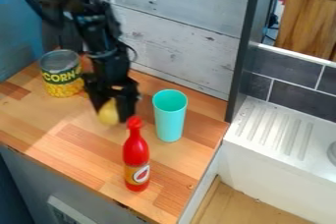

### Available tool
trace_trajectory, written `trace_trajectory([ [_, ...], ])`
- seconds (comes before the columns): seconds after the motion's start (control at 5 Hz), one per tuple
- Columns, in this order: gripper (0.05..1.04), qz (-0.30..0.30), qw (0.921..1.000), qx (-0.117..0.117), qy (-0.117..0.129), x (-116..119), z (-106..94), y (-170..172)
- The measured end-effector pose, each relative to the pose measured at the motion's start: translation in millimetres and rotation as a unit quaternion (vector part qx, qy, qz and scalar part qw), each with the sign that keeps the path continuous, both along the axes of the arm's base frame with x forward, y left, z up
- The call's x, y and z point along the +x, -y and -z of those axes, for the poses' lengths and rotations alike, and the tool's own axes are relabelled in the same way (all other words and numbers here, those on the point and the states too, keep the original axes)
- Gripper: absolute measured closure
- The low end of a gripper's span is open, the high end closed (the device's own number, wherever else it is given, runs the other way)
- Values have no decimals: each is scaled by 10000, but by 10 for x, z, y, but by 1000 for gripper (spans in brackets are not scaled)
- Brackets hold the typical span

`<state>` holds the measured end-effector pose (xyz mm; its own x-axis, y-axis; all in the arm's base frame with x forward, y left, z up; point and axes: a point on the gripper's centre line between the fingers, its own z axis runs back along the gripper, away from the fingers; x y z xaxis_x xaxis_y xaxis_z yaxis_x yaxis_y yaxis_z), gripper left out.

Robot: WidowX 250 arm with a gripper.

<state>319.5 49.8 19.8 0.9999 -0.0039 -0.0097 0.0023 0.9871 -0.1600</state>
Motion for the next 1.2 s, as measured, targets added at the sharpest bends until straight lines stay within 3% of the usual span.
trace_trajectory([
  [0.2,363,-99,9998,42,-136,24,116,21],
  [0.6,325,-529,9982,119,-253,71,146,-25],
  [0.8,84,-723,9973,60,-140,33,40,-99],
  [1.0,75,-1157,9926,-121,339,44,-286,-209],
  [1.2,80,-1276,9887,-446,644,59,-473,-221],
])
